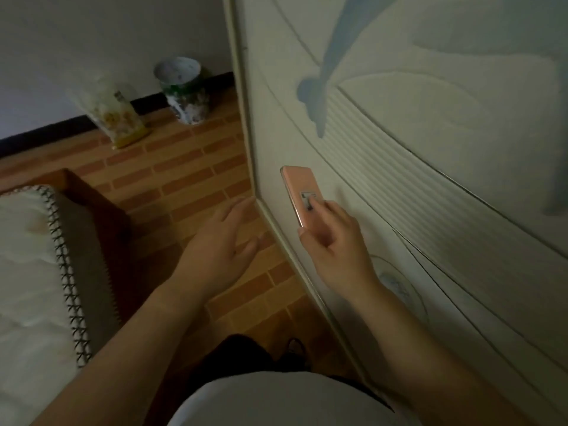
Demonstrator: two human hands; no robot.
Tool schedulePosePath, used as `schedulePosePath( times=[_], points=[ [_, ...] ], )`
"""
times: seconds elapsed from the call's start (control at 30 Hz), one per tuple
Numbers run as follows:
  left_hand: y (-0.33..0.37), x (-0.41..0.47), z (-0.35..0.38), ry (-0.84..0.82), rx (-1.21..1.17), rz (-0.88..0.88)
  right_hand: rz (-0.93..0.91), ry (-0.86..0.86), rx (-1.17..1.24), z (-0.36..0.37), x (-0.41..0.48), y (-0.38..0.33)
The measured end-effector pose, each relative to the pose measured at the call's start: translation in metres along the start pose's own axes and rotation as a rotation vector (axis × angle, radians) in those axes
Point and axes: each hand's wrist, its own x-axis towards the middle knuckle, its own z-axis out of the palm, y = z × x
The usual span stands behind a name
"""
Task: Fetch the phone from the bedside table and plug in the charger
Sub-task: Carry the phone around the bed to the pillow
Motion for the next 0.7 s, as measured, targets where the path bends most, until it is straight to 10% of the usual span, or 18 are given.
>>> schedulePosePath(
  times=[0.7],
  points=[
    [-0.293, 0.171, -0.212, 0.252, -0.026, -0.357, -0.218, -0.429, -0.004, 0.271, 0.339, -0.169]
  ],
)
